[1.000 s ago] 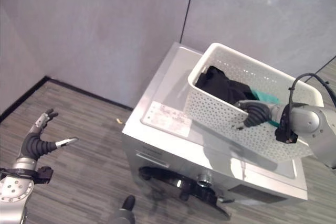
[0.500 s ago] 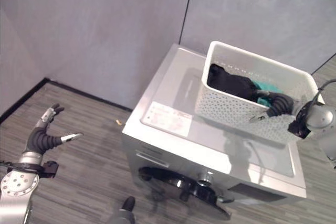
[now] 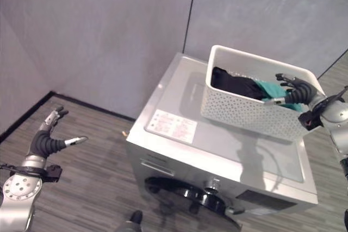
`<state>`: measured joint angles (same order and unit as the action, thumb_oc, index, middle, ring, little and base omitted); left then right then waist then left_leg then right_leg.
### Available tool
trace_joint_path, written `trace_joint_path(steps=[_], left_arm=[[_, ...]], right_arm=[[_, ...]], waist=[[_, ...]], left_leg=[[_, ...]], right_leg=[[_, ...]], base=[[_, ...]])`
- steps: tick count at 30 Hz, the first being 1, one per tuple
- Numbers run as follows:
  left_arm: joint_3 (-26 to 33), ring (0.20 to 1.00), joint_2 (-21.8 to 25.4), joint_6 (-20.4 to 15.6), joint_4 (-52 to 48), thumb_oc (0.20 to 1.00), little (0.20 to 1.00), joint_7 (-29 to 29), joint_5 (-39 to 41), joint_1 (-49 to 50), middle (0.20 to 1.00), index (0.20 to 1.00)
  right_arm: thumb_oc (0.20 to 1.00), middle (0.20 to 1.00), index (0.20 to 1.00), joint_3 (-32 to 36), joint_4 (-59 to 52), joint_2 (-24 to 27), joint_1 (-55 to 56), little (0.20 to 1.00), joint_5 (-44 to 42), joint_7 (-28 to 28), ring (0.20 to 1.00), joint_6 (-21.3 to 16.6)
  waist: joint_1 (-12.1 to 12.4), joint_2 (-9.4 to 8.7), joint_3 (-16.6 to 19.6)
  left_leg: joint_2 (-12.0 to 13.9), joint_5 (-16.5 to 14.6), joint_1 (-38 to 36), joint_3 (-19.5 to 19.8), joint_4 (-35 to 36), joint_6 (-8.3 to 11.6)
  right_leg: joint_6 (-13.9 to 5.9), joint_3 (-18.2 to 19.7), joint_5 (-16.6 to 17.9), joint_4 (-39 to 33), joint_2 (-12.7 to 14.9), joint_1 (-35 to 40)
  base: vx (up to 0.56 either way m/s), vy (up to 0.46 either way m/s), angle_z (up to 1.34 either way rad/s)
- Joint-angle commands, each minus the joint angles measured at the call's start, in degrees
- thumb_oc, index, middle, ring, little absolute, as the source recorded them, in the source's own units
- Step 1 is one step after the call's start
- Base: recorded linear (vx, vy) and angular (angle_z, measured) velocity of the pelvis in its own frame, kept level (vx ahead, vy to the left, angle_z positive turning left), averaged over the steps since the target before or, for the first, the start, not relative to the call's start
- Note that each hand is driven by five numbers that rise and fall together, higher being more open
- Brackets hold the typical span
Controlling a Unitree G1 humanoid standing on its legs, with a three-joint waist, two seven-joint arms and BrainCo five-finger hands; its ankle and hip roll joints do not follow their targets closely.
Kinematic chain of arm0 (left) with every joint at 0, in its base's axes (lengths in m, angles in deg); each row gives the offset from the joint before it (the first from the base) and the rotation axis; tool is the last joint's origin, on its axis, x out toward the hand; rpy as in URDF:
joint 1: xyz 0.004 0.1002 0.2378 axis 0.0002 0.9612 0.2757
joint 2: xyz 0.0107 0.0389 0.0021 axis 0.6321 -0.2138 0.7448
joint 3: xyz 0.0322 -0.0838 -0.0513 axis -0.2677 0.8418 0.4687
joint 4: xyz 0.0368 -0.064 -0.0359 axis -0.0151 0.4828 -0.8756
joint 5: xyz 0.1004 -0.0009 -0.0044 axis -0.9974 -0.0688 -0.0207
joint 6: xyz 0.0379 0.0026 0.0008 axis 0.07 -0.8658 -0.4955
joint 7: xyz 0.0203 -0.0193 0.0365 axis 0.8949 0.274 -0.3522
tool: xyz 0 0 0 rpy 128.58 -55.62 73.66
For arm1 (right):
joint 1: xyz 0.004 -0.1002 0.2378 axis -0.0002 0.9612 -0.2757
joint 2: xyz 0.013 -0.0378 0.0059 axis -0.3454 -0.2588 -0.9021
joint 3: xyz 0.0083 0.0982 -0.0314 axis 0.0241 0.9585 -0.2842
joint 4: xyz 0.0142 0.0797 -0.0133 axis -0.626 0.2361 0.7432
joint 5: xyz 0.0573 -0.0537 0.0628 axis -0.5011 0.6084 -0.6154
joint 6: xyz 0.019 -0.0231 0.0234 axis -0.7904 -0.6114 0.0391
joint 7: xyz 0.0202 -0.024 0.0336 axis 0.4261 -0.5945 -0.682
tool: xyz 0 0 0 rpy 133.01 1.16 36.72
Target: Grab the laundry basket,head to the washer,open it,put in the laundry and shut it.
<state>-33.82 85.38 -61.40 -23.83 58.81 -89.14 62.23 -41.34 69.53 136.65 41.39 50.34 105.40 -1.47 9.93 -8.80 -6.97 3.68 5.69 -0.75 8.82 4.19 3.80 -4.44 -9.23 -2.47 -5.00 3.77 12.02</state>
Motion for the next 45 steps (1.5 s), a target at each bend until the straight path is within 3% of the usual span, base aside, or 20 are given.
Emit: trace_joint_path(steps=[1,14,15,16,21,28,35,41,45], left_arm=[[-1.49,1.000,3.43,-2.93,-0.58,1.000,1.000,1.04,1.15,-1.06,1.000,1.000],[-2.23,1.000,3.07,-2.43,0.35,1.000,1.000,1.14,0.40,-1.98,1.000,1.000],[-2.20,1.000,2.96,-2.37,0.35,1.000,1.000,1.18,0.24,-2.02,1.000,1.000],[-2.21,1.000,2.95,-2.37,0.34,1.000,1.000,1.18,0.23,-2.03,1.000,1.000],[-2.42,1.000,2.67,-2.06,0.25,1.000,1.000,0.95,-0.23,-2.25,1.000,1.000],[-3.33,1.000,2.80,-1.85,-0.53,1.000,1.000,0.12,-0.38,-2.65,1.000,1.000],[-2.76,1.000,2.69,-1.81,-0.89,1.000,1.000,0.07,-1.02,-2.46,1.000,1.000],[-2.27,1.000,2.07,-2.11,-1.96,1.000,1.000,-0.65,-2.25,-2.07,1.000,1.000],[-1.39,1.000,1.38,-2.22,-2.86,1.000,1.000,-0.94,-3.40,-1.08,1.000,1.000]], right_arm=[[1.000,1.000,1.000,-0.67,1.73,1.32,-8.60,1.000,-1.70,-2.03,1.000,-2.09],[1.000,1.000,1.000,-4.28,-5.37,5.45,-6.47,1.000,2.11,3.67,1.000,0.13],[0.912,0.912,0.912,-4.35,-5.90,5.93,-6.10,0.912,2.50,4.12,0.912,0.35],[0.878,0.878,0.878,-4.29,-5.94,5.95,-6.05,0.878,2.51,4.13,0.878,0.37],[0.818,0.818,0.818,-5.74,-8.45,8.01,-4.21,0.818,3.42,6.48,0.818,0.69],[0.485,0.485,0.485,-12.32,-8.07,7.97,-5.20,0.485,7.44,10.16,0.485,1.17],[0.363,0.363,0.363,-16.01,-9.84,6.82,-5.78,0.363,7.89,12.96,0.363,1.38],[0.325,0.325,0.325,-17.41,-18.21,8.36,-7.13,0.325,5.77,15.50,0.325,0.53],[0.231,0.231,0.231,-15.89,-26.25,10.66,-6.94,0.231,2.72,16.58,0.231,0.08]], waist=[[0.87,0.90,3.92],[0.71,0.12,3.40],[0.72,0.04,3.32],[0.72,0.04,3.32],[0.76,-0.67,2.71],[1.80,-1.19,1.69],[2.18,-0.90,1.24],[2.09,-0.65,1.22],[1.64,-0.66,1.50]], left_leg=[[4.79,-11.00,-2.65,0.71,-3.95,-0.79],[4.73,-11.07,-2.24,0.66,-4.44,-0.78],[4.75,-11.06,-2.21,0.69,-4.45,-0.78],[4.75,-11.06,-2.20,0.69,-4.46,-0.78],[4.76,-11.03,-2.15,0.72,-4.56,-0.69],[4.69,-10.89,-1.83,0.91,-4.58,-0.70],[4.47,-10.74,-1.54,1.00,-4.64,-0.81],[4.31,-10.83,-1.54,0.84,-4.66,-0.86],[4.36,-10.97,-1.74,0.51,-4.64,-0.91]], right_leg=[[-0.58,-3.27,-0.30,3.36,1.57,-4.64],[-0.59,-3.30,-0.20,3.59,1.57,-4.93],[-0.59,-3.35,-0.18,3.62,1.58,-4.93],[-0.59,-3.36,-0.18,3.62,1.58,-4.92],[-0.63,-3.54,-0.19,3.72,1.55,-5.06],[-0.67,-3.81,-0.24,3.71,1.56,-5.14],[-0.69,-3.89,-0.22,3.75,1.73,-5.30],[-0.81,-3.92,-0.25,3.95,1.99,-5.48],[-0.92,-3.71,-0.24,4.00,2.00,-5.58]], base=[[0.00,0.000,0.00],[0.00,0.000,0.00],[0.00,0.000,0.00],[0.00,0.000,0.00],[0.00,0.000,0.00],[0.00,0.000,0.00],[0.00,0.000,0.00],[0.00,0.000,0.00],[0.00,0.000,0.00]])
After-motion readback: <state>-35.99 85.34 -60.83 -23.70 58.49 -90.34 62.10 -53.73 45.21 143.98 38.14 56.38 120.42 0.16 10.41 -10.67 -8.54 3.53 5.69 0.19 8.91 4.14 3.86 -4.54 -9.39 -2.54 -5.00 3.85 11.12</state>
